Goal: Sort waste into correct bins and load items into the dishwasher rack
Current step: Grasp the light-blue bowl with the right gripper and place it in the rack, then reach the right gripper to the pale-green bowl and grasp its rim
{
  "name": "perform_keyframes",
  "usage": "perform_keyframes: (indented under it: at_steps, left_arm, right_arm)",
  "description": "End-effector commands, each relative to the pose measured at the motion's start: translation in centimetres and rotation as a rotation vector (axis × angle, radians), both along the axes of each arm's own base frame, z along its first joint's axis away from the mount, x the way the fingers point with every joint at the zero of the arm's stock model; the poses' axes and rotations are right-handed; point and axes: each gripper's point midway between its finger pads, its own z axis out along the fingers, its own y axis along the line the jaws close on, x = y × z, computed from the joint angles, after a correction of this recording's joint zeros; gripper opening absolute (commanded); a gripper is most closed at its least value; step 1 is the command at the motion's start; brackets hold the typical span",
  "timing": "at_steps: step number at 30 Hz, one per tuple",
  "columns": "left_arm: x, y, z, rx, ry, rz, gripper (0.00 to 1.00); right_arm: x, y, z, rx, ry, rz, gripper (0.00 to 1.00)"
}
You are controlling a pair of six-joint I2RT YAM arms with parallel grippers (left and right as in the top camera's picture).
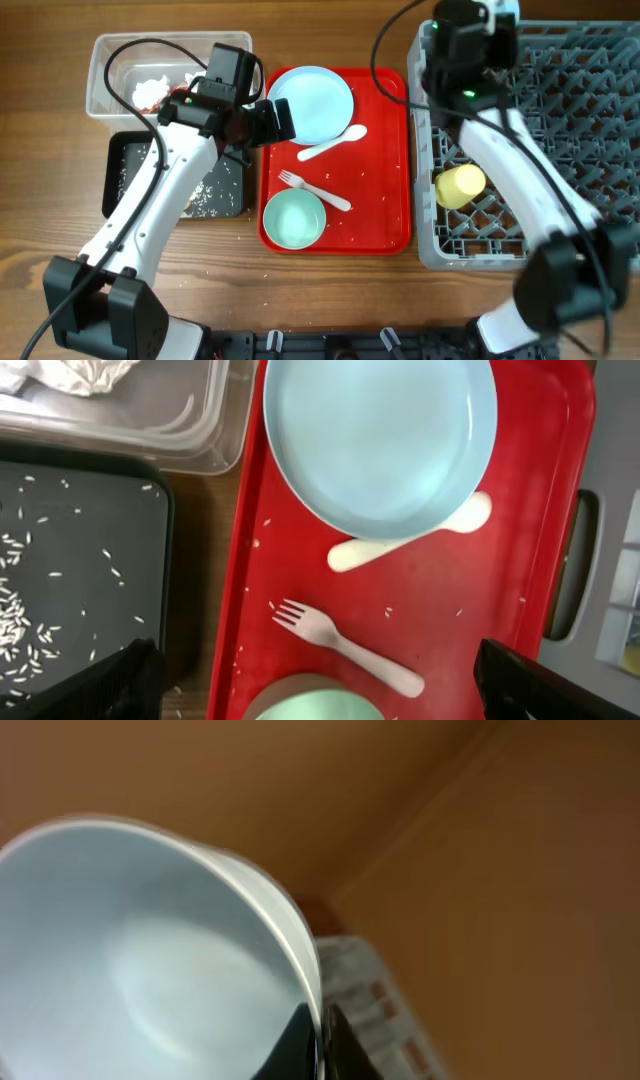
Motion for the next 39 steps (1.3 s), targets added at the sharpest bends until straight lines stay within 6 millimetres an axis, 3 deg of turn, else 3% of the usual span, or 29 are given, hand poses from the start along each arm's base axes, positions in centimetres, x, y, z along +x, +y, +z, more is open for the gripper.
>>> perform_keyframes:
  at_steps: [1, 6, 10, 17, 20, 24, 27, 30, 31, 33, 35, 39]
  left_arm:
    - [0.1, 0.1, 0.4, 0.004, -0.013, -0.003, 1.0]
    - [0.1, 0.1, 0.4, 0.004, -0.013, -0.003, 1.0]
    - [0.1, 0.1, 0.4, 0.004, -0.013, -0.003, 1.0]
    - [0.1, 0.1, 0.4, 0.004, -0.013, -0.003, 1.0]
    - [0.1, 0.1, 0.4, 0.004, -0.013, -0.003, 1.0]
    - [0.1, 0.1, 0.4, 0.004, -0.013, -0.003, 1.0]
    - [0.1, 0.1, 0.4, 0.004, -0.013, -0.003, 1.0]
    - [0.1, 0.1, 0.4, 0.004, -0.013, -0.003, 1.0]
    - [0.1, 0.1, 0.4, 0.004, -0.013, -0.003, 1.0]
    - [0.1, 0.1, 0.4, 0.004, -0.013, -0.003, 1.0]
    - [0.1, 0.1, 0.4, 0.004, -0.013, -0.003, 1.0]
    - [0.1, 0.1, 0.4, 0.004, -0.013, -0.003, 1.0]
  right_arm:
    - [0.7, -1.4, -3.2, -0.265, 0.255, -0.086, 0.04]
    - [1.6, -1.7, -7.4, -0.298, 0.349, -0.092, 0.04]
    - [1.6, -1.1, -8.6, -0.308, 0.374, -0.076, 0.04]
    - [1.4, 2.1, -11.6, -0.333, 0.496, 0.072, 0.04]
    - [1.4, 3.4, -11.5, -0.337, 0.486, 0.098, 0.06]
    - [1.7, 5.7, -10.6, -0.328, 0.422, 0.132, 0.24]
    - [1.8, 7.4, -10.1, -0.321, 0.39, 0.171, 0.29]
    - [2.2, 9.5, -10.2, -0.262, 0.354, 0.261, 0.64]
    - [2.1, 10.3, -10.6, -0.203, 0.353, 0.32, 0.82]
    - [1.8, 11.6, -11.3, -0.101, 0.363, 0.409, 0.96]
    - [1.5, 13.0, -11.1, 0.013, 0.344, 0.485, 1.0]
    - [-0.3, 16.4, -6.5, 0.29, 0.236, 0.674, 1.0]
